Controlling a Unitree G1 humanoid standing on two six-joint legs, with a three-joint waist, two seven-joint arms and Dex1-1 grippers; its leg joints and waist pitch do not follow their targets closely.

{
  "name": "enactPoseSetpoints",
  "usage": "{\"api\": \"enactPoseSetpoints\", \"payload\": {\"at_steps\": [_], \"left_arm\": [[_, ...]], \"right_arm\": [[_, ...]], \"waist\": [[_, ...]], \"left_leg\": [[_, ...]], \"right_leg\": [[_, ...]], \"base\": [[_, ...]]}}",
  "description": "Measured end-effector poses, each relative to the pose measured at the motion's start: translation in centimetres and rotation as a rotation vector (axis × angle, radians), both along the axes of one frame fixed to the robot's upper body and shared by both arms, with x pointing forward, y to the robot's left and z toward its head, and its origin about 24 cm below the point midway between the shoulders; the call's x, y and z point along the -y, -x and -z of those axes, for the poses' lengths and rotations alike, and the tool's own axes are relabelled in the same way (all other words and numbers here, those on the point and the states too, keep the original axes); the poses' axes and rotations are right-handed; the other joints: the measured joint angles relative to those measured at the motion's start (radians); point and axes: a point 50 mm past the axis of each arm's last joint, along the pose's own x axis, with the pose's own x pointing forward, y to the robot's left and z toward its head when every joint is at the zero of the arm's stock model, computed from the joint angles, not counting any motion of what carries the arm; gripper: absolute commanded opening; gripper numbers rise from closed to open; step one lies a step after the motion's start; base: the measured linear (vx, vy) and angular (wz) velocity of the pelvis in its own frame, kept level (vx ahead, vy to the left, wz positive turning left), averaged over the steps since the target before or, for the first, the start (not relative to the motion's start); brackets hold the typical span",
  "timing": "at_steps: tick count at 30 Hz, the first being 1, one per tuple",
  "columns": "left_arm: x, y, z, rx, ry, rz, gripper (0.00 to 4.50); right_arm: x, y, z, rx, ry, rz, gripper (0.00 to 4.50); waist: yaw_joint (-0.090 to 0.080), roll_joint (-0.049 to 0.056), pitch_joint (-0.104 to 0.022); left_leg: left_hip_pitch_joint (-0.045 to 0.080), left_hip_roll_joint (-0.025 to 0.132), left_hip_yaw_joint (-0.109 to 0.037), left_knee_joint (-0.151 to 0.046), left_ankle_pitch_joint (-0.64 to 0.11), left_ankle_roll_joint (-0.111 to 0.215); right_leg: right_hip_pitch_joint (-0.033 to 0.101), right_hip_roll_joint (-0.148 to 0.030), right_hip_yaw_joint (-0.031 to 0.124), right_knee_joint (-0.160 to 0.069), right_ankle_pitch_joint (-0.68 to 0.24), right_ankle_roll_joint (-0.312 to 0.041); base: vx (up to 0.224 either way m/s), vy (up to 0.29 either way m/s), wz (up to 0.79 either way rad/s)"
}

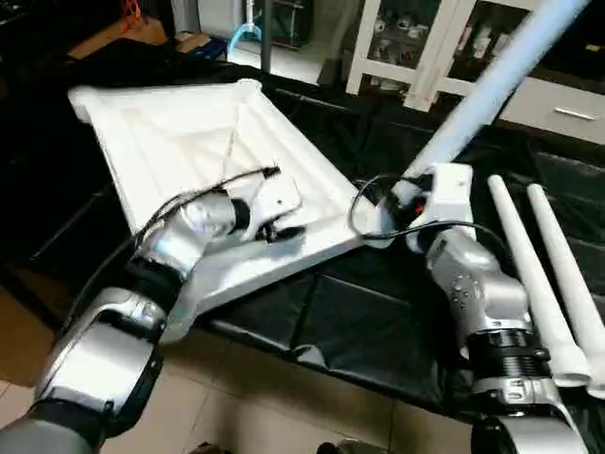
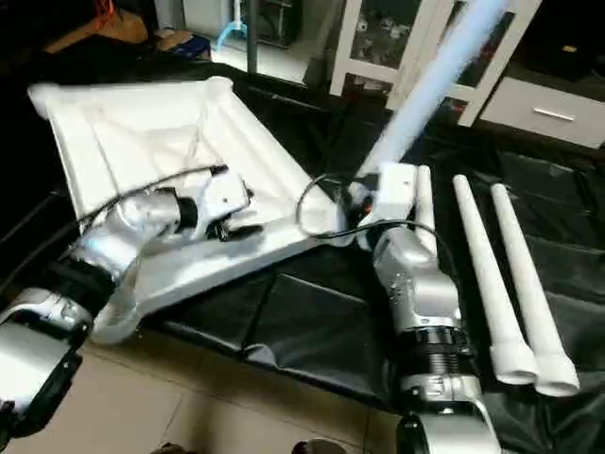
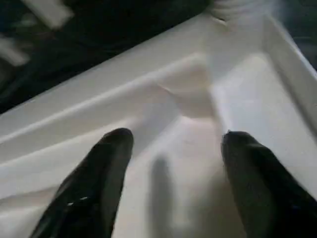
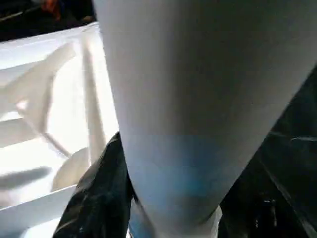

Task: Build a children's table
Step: Pick table leg

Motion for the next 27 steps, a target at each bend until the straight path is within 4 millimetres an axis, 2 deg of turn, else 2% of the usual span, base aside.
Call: {"api": "enactPoseSetpoints", "payload": {"at_steps": [2, 5, 7, 11, 13, 15, 17, 21, 27], "left_arm": [[-0.2, -0.3, -1.1, 0.009, 0.097, -0.035, 3.61], [0.0, -0.3, -1.4, 0.020, 0.123, -0.033, 4.18], [0.2, -0.3, -1.4, 0.021, 0.131, -0.033, 4.07], [0.2, -0.6, -2.2, 0.011, 0.214, -0.058, 4.46], [0.2, -0.7, -2.9, -0.032, 0.283, -0.070, 4.48], [0.5, 0.0, -3.2, -0.148, 0.326, -0.023, 4.48], [1.2, 1.5, -2.5, -0.274, 0.328, 0.065, 4.48], [2.4, 4.4, 0.7, -0.474, 0.278, 0.151, 4.50], [3.0, 4.8, 1.9, -0.442, 0.182, 0.098, 4.50]], "right_arm": [[0.1, 0.1, 0.3, -0.011, -0.002, 0.002, 1.86], [0.1, 0.2, 0.3, -0.016, -0.001, 0.001, 1.86], [0.1, 0.2, 0.4, -0.018, -0.001, 0.001, 1.86], [0.1, 0.2, 0.4, -0.018, -0.001, 0.001, 1.86], [0.1, 0.2, 0.4, -0.019, -0.002, 0.001, 1.86], [0.1, 0.2, 0.4, -0.019, -0.003, 0.001, 1.86], [0.1, 0.2, 0.4, -0.019, -0.002, 0.001, 1.86], [0.3, 0.2, 0.4, -0.019, 0.001, 0.003, 1.86], [0.3, 0.3, 0.5, -0.025, 0.003, -0.001, 1.86]], "waist": [[0.001, 0.001, 0.000], [0.003, 0.000, 0.000], [0.002, 0.000, 0.000], [0.001, 0.000, 0.000], [0.001, 0.000, 0.000], [0.001, 0.001, 0.000], [0.001, 0.001, -0.001], [0.004, 0.002, -0.001], [0.001, 0.002, -0.001]], "left_leg": [[0.003, 0.000, 0.000, 0.000, 0.001, -0.002], [0.004, 0.000, 0.000, 0.000, 0.000, -0.007], [0.004, 0.000, 0.000, 0.001, 0.001, -0.008], [0.003, 0.000, -0.002, 0.001, 0.002, -0.009], [0.003, 0.000, -0.002, 0.001, 0.002, -0.009], [0.003, -0.001, -0.001, 0.001, 0.002, -0.009], [0.003, -0.001, -0.001, 0.001, 0.002, -0.009], [0.002, 0.000, -0.002, 0.001, 0.002, -0.009], [0.002, 0.000, -0.002, 0.001, 0.004, -0.011]], "right_leg": [[0.002, 0.000, 0.000, 0.001, 0.000, 0.000], [0.004, -0.001, 0.000, 0.001, 0.002, -0.002], [0.004, -0.001, 0.000, 0.001, 0.003, -0.002], [0.004, 0.000, 0.000, 0.001, 0.004, -0.002], [0.004, 0.000, 0.000, 0.001, 0.004, -0.002], [0.004, 0.000, 0.000, 0.001, 0.003, -0.002], [0.004, 0.000, 0.000, 0.001, 0.003, -0.002], [0.003, 0.000, 0.000, 0.001, 0.004, -0.002], [0.004, 0.000, 0.000, 0.001, 0.004, -0.002]], "base": [[0.000, 0.000, 0.00], [0.000, 0.000, 0.00], [0.000, 0.000, 0.00], [0.000, 0.000, 0.00], [0.000, 0.000, 0.00], [0.000, 0.000, 0.00], [0.000, 0.000, 0.00], [0.000, 0.000, 0.00], [0.000, 0.000, 0.00]]}}
